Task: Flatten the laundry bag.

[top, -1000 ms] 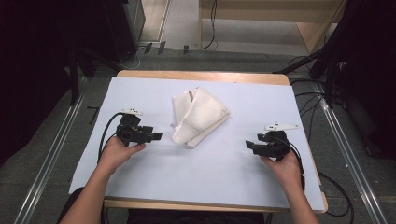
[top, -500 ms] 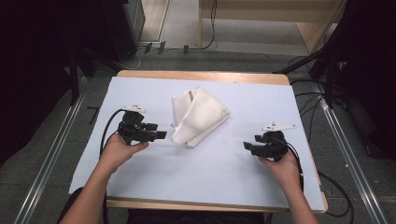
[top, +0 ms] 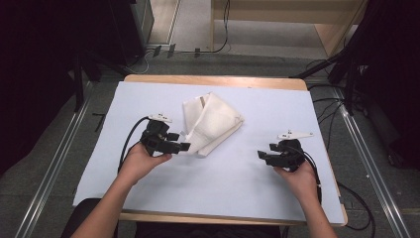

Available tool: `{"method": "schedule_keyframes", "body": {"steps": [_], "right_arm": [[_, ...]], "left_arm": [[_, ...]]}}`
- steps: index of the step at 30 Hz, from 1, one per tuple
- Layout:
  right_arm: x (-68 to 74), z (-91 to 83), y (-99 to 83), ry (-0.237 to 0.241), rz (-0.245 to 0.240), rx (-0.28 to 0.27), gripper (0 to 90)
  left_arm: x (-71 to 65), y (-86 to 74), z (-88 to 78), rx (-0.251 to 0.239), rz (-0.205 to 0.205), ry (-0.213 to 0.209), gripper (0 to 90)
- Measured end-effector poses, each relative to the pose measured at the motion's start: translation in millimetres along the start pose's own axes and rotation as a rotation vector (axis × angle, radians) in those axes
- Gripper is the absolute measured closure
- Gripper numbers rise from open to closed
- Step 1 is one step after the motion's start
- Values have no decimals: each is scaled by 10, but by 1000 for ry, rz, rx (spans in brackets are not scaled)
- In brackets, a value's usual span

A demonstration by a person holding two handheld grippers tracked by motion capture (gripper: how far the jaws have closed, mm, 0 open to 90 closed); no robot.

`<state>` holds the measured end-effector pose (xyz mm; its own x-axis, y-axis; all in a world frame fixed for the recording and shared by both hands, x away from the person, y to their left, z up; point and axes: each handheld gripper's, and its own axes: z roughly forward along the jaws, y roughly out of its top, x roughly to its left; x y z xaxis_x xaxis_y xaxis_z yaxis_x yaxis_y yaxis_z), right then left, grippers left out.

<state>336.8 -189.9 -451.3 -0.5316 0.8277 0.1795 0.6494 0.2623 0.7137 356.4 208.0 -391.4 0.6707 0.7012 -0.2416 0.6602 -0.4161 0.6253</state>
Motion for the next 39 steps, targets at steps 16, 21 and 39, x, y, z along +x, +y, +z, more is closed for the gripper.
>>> {"method": "schedule_keyframes", "body": {"steps": [16, 21, 39], "right_arm": [[79, -71, -25, 11, -8, -18, 459], [198, -70, 15, 29, -33, -28, 468], [604, 13, 208, 96, -131, -6, 498]], "left_arm": [[61, 5, 364, 75, 2, -36, 776], [103, -37, 225, 91, 19, -34, 814], [443, -287, -353, 55, 42, -16, 791]]}}
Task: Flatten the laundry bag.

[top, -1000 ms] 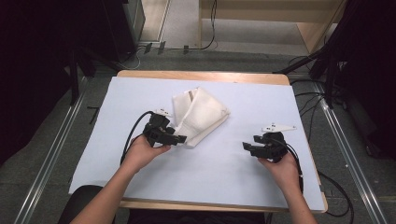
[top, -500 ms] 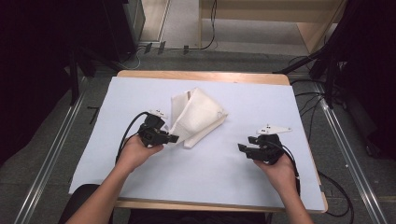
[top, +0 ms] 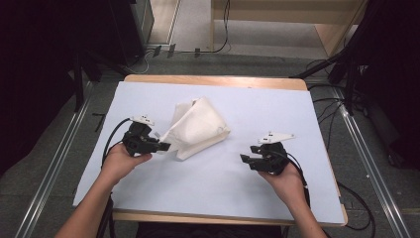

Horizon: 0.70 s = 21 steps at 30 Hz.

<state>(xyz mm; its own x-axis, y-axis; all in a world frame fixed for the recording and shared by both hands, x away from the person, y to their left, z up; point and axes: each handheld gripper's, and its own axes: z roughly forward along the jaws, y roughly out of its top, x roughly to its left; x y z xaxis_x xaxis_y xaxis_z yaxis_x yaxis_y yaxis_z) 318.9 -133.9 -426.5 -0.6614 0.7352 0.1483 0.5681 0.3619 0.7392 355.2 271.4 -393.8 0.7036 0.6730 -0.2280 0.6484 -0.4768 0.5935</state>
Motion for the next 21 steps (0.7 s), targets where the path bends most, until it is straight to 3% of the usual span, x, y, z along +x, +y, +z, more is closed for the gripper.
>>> {"method": "schedule_keyframes", "body": {"steps": [2, 8, 12, 15, 21], "right_arm": [[101, 70, 118, 27, -35, 0, 498], [219, 200, 342, 68, -83, -2, 504], [308, 409, 584, 110, -137, 4, 502], [350, 560, 687, 130, -162, 9, 480], [386, 766, 820, 132, -177, 38, 451]], "left_arm": [[50, -35, -48, -11, -11, 3, 779], [149, -116, -126, -32, -62, -5, 768], [141, -151, -108, -66, -89, -34, 620], [147, -212, -145, -89, -105, 2, 508], [175, -267, -229, -124, -120, 15, 467]]}}
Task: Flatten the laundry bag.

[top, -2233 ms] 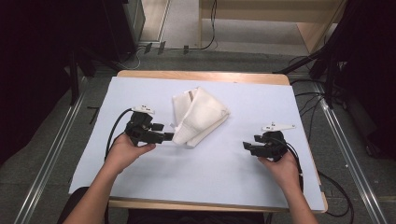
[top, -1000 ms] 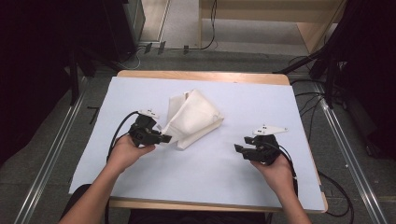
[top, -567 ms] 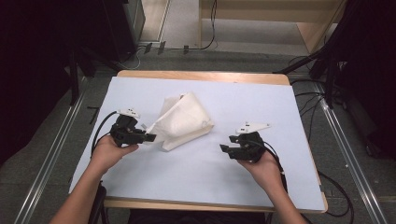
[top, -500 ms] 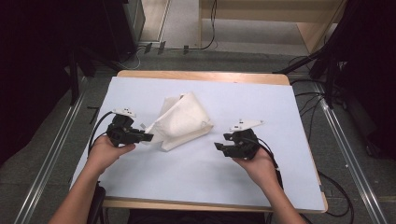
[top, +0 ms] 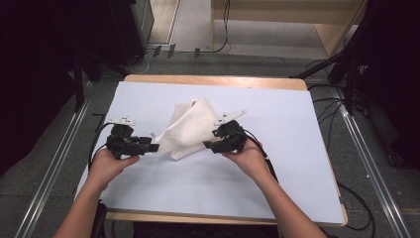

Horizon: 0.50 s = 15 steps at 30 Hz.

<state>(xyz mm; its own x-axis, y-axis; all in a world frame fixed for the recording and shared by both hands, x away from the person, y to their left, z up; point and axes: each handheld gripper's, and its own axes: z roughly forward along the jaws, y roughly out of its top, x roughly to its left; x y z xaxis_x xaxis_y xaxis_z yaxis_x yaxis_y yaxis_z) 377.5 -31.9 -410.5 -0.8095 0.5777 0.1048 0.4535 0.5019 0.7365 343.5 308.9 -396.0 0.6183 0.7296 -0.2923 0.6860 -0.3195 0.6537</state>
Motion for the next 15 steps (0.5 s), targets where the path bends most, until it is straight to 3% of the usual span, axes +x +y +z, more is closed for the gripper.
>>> {"method": "schedule_keyframes", "body": {"steps": [9, 15], "right_arm": [[151, 369, 237, 15, -60, 27, 342], [295, 589, 299, 38, -80, 47, 333]], "left_arm": [[104, -27, 5, 10, -33, 23, 449], [135, -31, -19, -5, -43, 32, 449]]}}
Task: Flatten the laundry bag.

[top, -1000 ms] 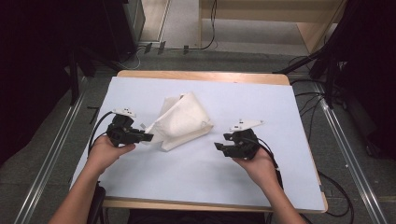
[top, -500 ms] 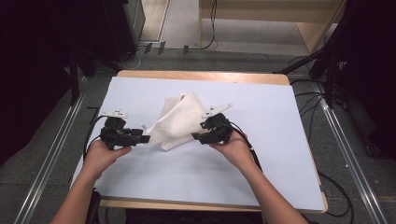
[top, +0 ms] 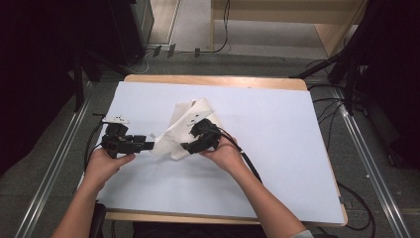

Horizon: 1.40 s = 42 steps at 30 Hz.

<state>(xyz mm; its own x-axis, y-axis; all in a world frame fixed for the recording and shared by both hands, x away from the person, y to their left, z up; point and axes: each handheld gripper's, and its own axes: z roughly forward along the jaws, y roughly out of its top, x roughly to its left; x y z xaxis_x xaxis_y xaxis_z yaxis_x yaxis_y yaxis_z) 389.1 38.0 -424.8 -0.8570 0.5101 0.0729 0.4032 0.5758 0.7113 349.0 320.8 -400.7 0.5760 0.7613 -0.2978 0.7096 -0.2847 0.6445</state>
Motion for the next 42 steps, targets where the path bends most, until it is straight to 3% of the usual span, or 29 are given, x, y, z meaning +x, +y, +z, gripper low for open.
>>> {"method": "schedule_keyframes", "body": {"steps": [5, 8, 10, 12, 14, 15, 16, 19, 29, 32, 35, 38, 42], "right_arm": [[23, 226, -16, 2, 0, 60, 341], [31, 282, -38, 8, 7, 67, 375], [36, 311, -49, 3, -2, 74, 480], [54, 337, -56, -11, -18, 74, 668], [50, 334, -57, -13, -4, 65, 711], [44, 323, -45, -21, 14, 58, 809], [39, 312, -39, -26, 17, 56, 837], [21, 288, -25, -25, 39, 51, 856], [-103, -171, 72, -71, 114, -72, 864], [-215, -409, 57, -73, 150, -142, 855], [-279, -548, 28, -77, 182, -170, 851], [-321, -637, -11, -95, 193, -187, 850], [-359, -677, -64, -106, 209, -203, 850]], "left_arm": [[11, -6, 9, 7, -4, 4, 449], [15, -10, 20, 16, -7, 8, 449], [15, -10, 22, 18, -7, 8, 450], [12, -10, 20, 14, -9, 7, 450], [8, -10, 13, 7, -8, 7, 450], [7, -10, 8, 6, -6, 7, 450], [4, -10, 6, 6, -6, 8, 450], [-1, -11, 4, 4, -4, 8, 450], [-51, 6, 37, 7, 12, 4, 450], [-131, 45, 138, 20, 25, 0, 450], [-183, 76, 210, 30, 34, -7, 451], [-295, 150, 391, 64, 71, -17, 452], [-373, 201, 544, 80, 77, -30, 457]]}}
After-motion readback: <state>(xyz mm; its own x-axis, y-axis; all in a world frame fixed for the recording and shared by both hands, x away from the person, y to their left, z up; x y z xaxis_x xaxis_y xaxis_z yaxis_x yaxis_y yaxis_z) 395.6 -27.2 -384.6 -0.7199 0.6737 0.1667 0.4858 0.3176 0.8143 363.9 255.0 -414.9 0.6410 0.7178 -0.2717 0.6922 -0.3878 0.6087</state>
